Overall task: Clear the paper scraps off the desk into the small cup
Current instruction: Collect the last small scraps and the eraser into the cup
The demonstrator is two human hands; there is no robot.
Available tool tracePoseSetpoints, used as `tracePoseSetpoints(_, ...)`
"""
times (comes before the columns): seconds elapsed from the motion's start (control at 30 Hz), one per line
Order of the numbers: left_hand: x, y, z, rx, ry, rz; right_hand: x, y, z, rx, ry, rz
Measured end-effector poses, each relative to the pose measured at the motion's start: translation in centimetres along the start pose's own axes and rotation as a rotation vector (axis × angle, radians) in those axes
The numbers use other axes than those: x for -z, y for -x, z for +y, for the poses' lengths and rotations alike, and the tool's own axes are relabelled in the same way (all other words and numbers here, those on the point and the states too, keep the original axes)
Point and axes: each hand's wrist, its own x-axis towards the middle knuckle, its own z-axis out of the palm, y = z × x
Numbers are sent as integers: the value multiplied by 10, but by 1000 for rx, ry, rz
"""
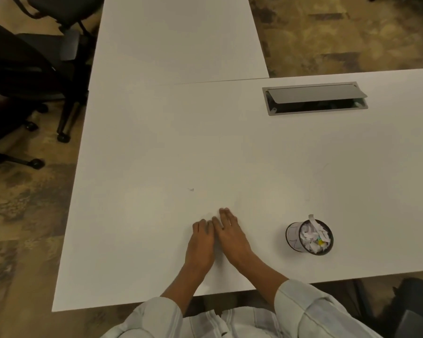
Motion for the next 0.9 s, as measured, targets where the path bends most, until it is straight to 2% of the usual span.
tracePoseSetpoints(0.17,-6,-2,-3,-167,-200,-40,12,6,22,144,184,91)
tracePoseSetpoints(0.3,-6,-5,-1,-278,-349,-73,21,15,35,168,278,59)
tracePoseSetpoints(0.43,-1,-14,-3,-394,-421,-87,29,12,29,71,193,53)
tracePoseSetpoints(0.53,0,-21,-3,-362,-390,-60,34,5,27,-9,42,40)
tracePoseSetpoints(0.63,1,-24,3,-264,-300,-21,39,13,32,-146,-222,162)
tracePoseSetpoints(0.77,3,-25,24,-83,47,63,71,57,40,-269,-479,396)
tracePoseSetpoints(0.9,16,-21,90,-178,339,126,108,119,68,-409,-611,589)
